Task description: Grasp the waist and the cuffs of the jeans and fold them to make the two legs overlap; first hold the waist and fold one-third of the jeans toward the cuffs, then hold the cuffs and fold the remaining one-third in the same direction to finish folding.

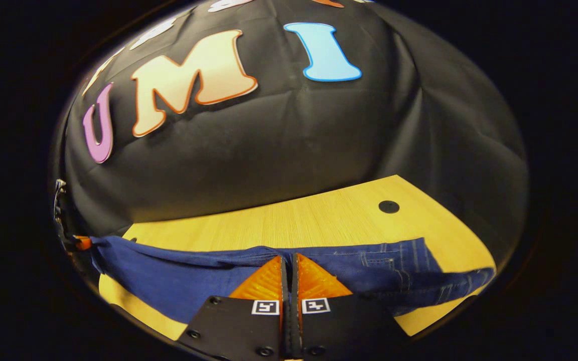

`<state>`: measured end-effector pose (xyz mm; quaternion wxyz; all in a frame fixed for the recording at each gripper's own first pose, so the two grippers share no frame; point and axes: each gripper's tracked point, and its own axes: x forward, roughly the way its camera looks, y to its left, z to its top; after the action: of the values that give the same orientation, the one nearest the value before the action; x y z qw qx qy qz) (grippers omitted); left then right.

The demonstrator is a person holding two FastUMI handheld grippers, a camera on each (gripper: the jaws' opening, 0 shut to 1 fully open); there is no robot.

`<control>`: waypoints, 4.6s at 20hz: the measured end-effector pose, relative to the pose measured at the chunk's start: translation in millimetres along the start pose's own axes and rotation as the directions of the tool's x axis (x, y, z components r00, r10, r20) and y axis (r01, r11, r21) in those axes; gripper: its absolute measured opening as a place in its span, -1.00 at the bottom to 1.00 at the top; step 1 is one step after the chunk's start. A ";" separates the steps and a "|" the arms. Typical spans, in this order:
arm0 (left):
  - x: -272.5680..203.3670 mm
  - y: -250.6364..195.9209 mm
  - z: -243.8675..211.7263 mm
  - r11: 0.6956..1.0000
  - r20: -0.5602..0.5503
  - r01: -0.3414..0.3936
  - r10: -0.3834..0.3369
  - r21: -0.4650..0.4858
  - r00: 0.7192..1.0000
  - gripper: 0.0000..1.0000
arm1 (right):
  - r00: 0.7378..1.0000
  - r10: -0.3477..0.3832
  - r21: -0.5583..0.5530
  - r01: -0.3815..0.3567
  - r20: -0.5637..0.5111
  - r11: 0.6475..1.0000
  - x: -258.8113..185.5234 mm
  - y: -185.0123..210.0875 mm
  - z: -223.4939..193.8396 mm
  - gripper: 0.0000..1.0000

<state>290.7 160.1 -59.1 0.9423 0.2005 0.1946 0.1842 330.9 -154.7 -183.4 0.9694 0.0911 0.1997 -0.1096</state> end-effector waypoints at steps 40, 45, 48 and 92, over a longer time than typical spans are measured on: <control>-166.2 -158.7 -25.5 0.968 0.092 0.175 -0.160 -0.181 0.983 0.91 | 0.956 -0.208 0.183 0.246 -0.207 0.952 -43.6 -256.2 -64.7 0.95; -173.0 -159.5 -20.0 0.971 0.095 0.171 -0.157 -0.169 0.983 0.92 | 0.963 -0.195 0.138 0.222 -0.187 0.965 -36.4 -248.6 -68.7 0.96; -178.1 -162.9 -20.1 0.968 0.092 0.173 -0.158 -0.182 0.983 0.91 | 0.965 -0.200 0.070 0.214 -0.168 0.974 -36.8 -246.1 -73.4 0.90; -157.5 -44.8 -73.3 0.894 0.120 0.263 -0.236 -0.361 0.964 0.96 | 0.793 0.606 0.473 -0.555 0.053 0.685 -87.4 228.8 2.9 -0.93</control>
<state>135.6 77.4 -95.0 0.9854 -0.0029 0.1456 0.0881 310.5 79.6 -114.8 0.8903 0.3848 0.1800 0.1638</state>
